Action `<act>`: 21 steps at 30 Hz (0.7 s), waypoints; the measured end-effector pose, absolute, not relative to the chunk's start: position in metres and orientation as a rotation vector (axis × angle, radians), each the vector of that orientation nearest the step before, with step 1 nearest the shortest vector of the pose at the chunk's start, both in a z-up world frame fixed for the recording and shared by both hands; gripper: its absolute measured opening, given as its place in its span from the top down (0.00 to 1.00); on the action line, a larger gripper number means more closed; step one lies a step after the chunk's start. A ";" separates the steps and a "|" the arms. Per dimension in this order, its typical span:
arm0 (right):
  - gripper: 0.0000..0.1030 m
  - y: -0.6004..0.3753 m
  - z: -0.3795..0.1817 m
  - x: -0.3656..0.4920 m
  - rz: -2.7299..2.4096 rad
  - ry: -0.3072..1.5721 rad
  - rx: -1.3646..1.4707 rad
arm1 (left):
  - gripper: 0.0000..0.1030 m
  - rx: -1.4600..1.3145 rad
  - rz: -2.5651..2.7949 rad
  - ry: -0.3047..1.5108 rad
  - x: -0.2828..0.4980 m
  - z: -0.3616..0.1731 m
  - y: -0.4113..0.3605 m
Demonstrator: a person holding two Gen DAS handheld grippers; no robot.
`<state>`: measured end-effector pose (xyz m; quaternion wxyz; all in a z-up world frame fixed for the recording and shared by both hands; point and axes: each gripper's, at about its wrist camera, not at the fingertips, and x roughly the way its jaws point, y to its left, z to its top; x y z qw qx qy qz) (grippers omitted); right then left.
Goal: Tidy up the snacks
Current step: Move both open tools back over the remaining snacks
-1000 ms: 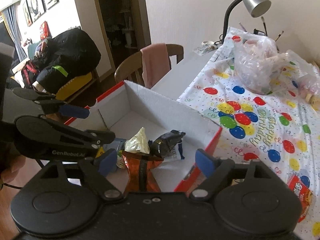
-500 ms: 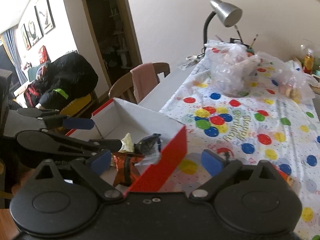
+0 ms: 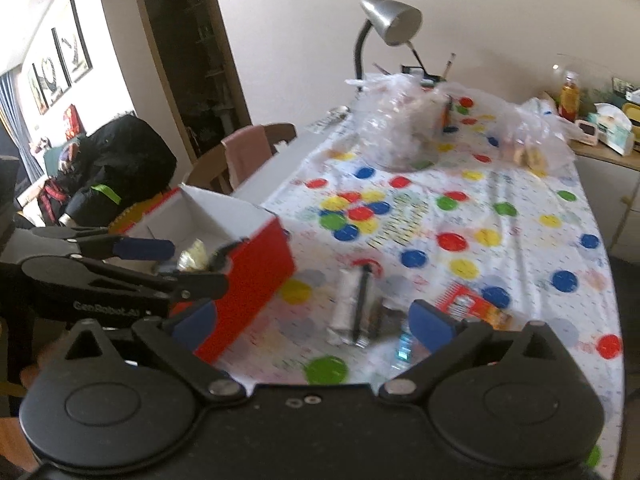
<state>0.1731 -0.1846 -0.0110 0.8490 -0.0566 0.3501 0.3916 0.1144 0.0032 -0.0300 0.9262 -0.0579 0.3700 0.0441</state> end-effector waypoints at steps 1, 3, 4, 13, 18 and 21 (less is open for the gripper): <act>0.00 -0.192 -0.013 0.176 0.819 0.738 -0.129 | 0.19 -0.118 0.092 0.766 0.117 -0.033 -0.002; 0.00 -0.206 -0.016 0.181 0.810 0.735 -0.151 | 0.19 -0.121 0.085 0.784 0.123 -0.040 -0.012; 0.00 -0.213 -0.018 0.185 0.806 0.733 -0.166 | 0.19 -0.122 0.077 0.794 0.127 -0.044 -0.018; 0.00 -0.250 -0.047 0.236 0.806 0.776 -0.254 | 0.19 -0.108 0.057 0.865 0.166 -0.076 -0.067; 0.00 -0.245 -0.068 0.272 0.857 0.800 -0.363 | 0.19 -0.126 0.064 0.906 0.188 -0.094 -0.081; 0.01 -0.237 -0.082 0.293 0.887 0.820 -0.426 | 0.19 -0.138 0.076 0.937 0.202 -0.104 -0.084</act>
